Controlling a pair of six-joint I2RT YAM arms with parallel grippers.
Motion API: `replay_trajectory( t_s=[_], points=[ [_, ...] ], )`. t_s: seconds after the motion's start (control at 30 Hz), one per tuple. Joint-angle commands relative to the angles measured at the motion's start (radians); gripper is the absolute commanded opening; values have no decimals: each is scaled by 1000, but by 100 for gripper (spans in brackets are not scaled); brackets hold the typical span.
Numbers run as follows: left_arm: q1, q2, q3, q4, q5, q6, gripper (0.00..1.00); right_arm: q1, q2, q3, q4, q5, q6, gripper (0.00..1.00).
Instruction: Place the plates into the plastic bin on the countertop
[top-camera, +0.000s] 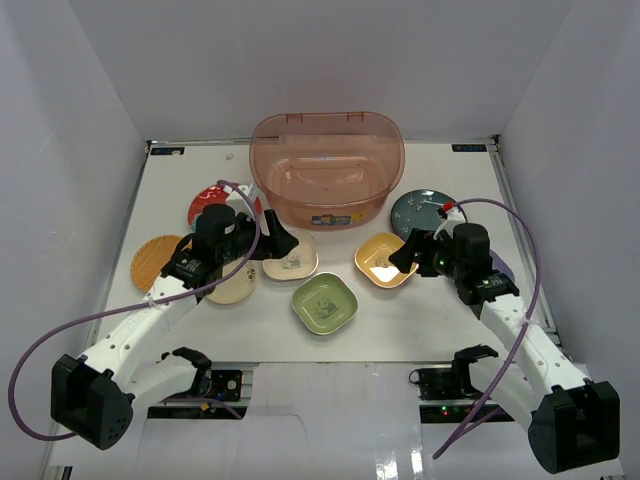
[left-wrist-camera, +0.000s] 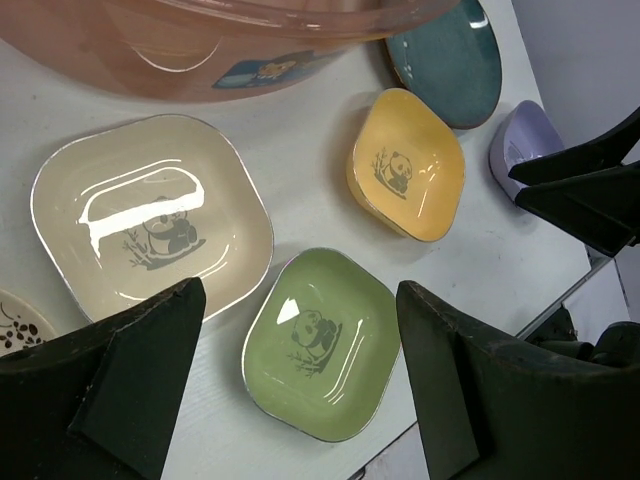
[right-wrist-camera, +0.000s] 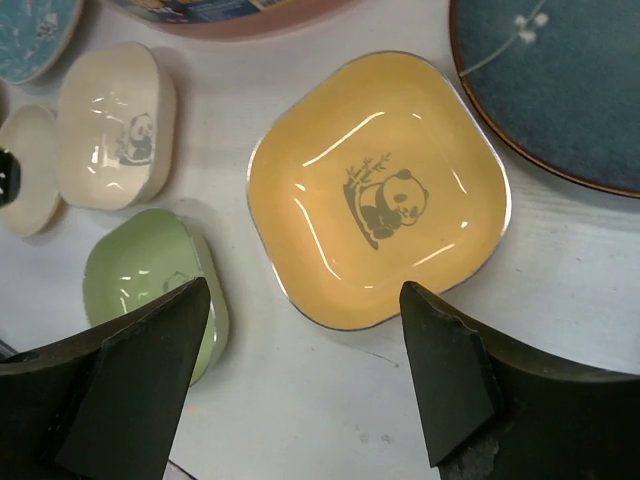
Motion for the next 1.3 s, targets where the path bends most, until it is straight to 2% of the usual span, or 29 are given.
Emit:
replay_trajectory(
  t_s=[0.0, 0.2, 0.33, 0.57, 0.87, 0.97, 1.0, 1.13, 1.17, 1.27],
  points=[
    [-3, -6, -16, -45, -2, -20, 87, 12, -23, -10, -35, 110, -4, 82],
    [-3, 3, -75, -116, -177, -123, 85, 12, 10, -16, -77, 250, 13, 84],
    [-3, 17, -100, -142, -258, -204, 86, 12, 72, -25, -22, 238, 35, 91],
    [-3, 74, -135, -97, -315, -278, 86, 12, 185, -65, 102, 181, 84, 89],
    [-3, 244, -167, 28, -332, -335, 83, 12, 315, -108, 227, 196, 113, 69],
    [-3, 295, -164, 53, -343, -338, 81, 10, 337, -108, 251, 204, 125, 50],
    [-3, 301, -160, 58, -349, -336, 80, 12, 332, -108, 247, 213, 125, 38],
    [-3, 306, -158, 91, -353, -329, 74, 12, 218, -108, 175, 245, 96, 17],
    [-3, 309, -160, 99, -350, -329, 70, 12, 187, -97, 152, 256, 89, 11],
    [-3, 319, -157, 113, -332, -324, 61, 12, 52, -57, 55, 250, 70, 8]
  ],
)
